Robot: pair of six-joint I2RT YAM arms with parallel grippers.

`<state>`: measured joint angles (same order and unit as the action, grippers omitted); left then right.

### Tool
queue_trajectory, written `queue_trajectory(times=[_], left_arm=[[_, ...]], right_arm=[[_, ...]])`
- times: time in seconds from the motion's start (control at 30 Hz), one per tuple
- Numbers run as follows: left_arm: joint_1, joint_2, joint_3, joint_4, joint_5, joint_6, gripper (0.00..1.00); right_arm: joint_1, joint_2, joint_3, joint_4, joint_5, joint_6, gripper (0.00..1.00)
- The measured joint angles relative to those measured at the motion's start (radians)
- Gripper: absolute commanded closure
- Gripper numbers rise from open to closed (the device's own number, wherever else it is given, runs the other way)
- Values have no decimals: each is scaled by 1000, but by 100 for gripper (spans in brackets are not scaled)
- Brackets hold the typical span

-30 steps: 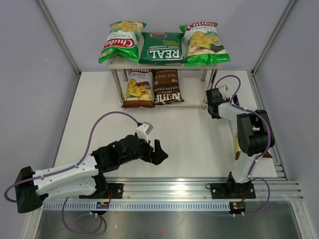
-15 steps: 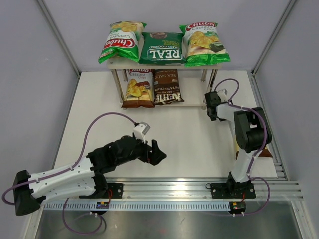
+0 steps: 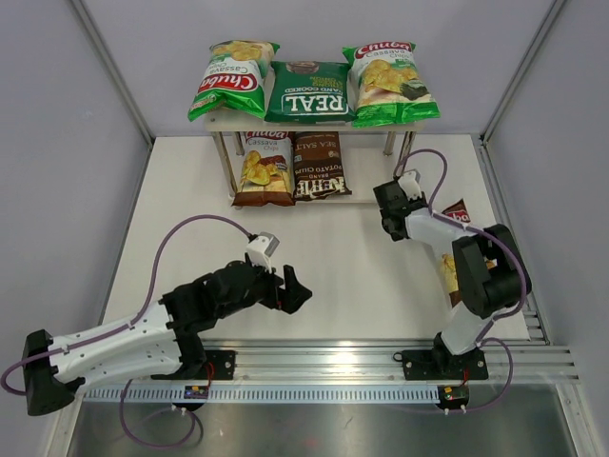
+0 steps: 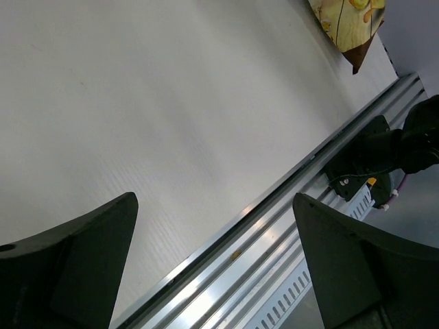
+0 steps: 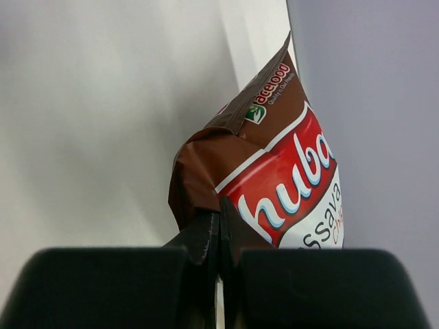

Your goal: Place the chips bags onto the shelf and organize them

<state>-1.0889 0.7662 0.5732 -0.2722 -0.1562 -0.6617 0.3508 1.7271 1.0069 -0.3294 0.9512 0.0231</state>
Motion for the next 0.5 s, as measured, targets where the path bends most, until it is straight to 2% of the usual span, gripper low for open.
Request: queue_trajectory(times=[0.2, 0.5], left_arm=[[0, -65, -2, -31, -79, 2, 1], [0, -115, -100, 169, -59, 118, 1]], right_arm=[[144, -149, -39, -84, 2, 141, 100], [340, -385, -100, -165, -187, 408, 100]])
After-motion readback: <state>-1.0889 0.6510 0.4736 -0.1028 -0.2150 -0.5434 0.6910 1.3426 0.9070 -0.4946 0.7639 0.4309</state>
